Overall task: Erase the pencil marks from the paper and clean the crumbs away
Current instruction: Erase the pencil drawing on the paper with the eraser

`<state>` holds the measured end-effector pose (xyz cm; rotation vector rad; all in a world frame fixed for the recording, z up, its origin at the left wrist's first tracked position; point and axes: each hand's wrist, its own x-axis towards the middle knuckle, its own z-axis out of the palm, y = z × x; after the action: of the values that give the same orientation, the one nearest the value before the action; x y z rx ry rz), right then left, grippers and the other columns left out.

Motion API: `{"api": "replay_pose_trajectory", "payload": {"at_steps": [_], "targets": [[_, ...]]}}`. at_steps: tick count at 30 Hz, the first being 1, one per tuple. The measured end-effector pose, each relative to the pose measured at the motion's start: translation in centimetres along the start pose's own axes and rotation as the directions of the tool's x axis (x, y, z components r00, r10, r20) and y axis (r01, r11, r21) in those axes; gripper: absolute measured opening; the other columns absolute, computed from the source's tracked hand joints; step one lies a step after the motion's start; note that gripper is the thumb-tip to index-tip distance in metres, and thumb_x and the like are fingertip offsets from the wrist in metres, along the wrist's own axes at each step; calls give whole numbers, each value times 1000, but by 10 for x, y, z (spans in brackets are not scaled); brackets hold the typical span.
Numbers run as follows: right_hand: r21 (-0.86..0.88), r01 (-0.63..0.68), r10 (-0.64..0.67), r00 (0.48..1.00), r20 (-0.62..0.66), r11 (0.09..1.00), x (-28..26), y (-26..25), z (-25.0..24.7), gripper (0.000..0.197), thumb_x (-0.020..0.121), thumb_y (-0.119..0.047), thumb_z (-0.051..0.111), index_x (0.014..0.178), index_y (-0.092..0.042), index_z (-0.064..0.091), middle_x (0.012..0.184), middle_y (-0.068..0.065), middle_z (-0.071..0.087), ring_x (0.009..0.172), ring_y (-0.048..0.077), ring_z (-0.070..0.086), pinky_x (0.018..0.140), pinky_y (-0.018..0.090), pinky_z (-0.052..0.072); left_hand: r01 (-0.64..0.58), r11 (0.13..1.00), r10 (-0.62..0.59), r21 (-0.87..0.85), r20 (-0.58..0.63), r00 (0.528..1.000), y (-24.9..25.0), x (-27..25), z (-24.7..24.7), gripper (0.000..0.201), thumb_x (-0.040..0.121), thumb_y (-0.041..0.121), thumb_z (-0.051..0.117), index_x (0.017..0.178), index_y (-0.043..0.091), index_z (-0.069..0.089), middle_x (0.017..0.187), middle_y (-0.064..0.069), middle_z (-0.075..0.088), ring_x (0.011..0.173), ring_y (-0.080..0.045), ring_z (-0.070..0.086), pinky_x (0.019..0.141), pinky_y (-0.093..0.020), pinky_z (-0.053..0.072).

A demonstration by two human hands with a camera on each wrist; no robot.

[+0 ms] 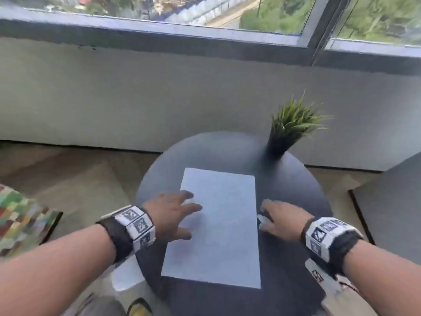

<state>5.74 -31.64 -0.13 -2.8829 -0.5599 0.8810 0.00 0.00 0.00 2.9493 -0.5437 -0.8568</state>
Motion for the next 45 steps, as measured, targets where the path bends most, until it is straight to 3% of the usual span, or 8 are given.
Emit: {"api": "replay_pose_trajectory", "payload": {"at_steps": [9, 14, 21, 26, 30, 35, 40, 45], "targets": [[109, -9, 35, 969, -244, 994, -29, -25, 34, 23, 91, -42, 56, 81, -23, 46, 79, -6, 62, 77, 23, 60, 62, 32, 44, -3, 1000, -1, -23, -139, 990, 36, -23, 59, 92, 78, 73, 61, 153, 44, 18, 165, 10, 3, 152, -11, 6, 119, -49, 16], [261, 154, -104, 975, -199, 953, -58, -75, 57, 18, 95, -38, 54, 90, -22, 47, 79, 0, 68, 70, 20, 68, 60, 33, 54, 13, 1000, -15, -28, -107, 994, 53, -39, 75, 111, 69, 81, 63, 156, 39, 9, 166, 11, -7, 153, -11, -6, 120, -57, 7], [151, 114, -77, 970, -229, 982, -60, -97, 77, 17, 94, -39, 54, 98, -23, 51, 94, 1, 64, 84, 23, 58, 71, 33, 48, 65, 998, -64, 10, -75, 995, 59, -47, 83, 133, 58, 91, 59, 157, 34, -9, 165, 4, -21, 152, -18, -15, 118, -64, 3], [-26, 316, -317, 943, -99, 948, -74, -122, 100, 14, 95, -36, 53, 97, -22, 50, 94, 6, 64, 86, 27, 55, 78, 37, 47, 69, 997, -68, 26, -64, 996, 60, -46, 86, 135, 58, 93, 56, 156, 32, -14, 164, 2, -25, 152, -20, -17, 117, -65, 3], [75, 145, -122, 960, -252, 987, -54, -107, 80, 22, 94, -43, 52, 94, -21, 49, 95, 5, 63, 88, 27, 54, 78, 37, 47, 59, 998, -57, 27, -57, 997, 57, -43, 86, 136, 57, 96, 53, 156, 32, -16, 163, 2, -27, 152, -21, -18, 117, -66, 3], [-40, 340, -342, 932, -120, 940, -66, -136, 97, 16, 97, -33, 50, 99, -18, 51, 85, 5, 59, 79, 27, 51, 68, 34, 40, 59, 998, -58, 14, -58, 997, 56, -43, 89, 135, 58, 95, 53, 155, 33, -16, 163, 3, -28, 151, -20, -20, 117, -65, 0], [47, 136, -116, 948, -298, 990, -37, -117, 70, 17, 94, -35, 51, 98, -19, 53, 97, 9, 65, 88, 29, 56, 69, 32, 39, 57, 998, -56, 25, -46, 997, 57, -41, 86, 136, 57, 96, 52, 155, 33, -17, 163, 2, -28, 151, -22, -20, 117, -67, 0], [-107, 406, -412, 911, -37, 908, -74, -136, 95, 13, 96, -30, 51, 100, -18, 52, 89, 9, 63, 77, 28, 50, 65, 34, 37, 61, 997, -59, 44, -38, 998, 59, -43, 85, 135, 59, 96, 51, 155, 32, -18, 162, 0, -29, 151, -23, -20, 116, -68, 3]]}}
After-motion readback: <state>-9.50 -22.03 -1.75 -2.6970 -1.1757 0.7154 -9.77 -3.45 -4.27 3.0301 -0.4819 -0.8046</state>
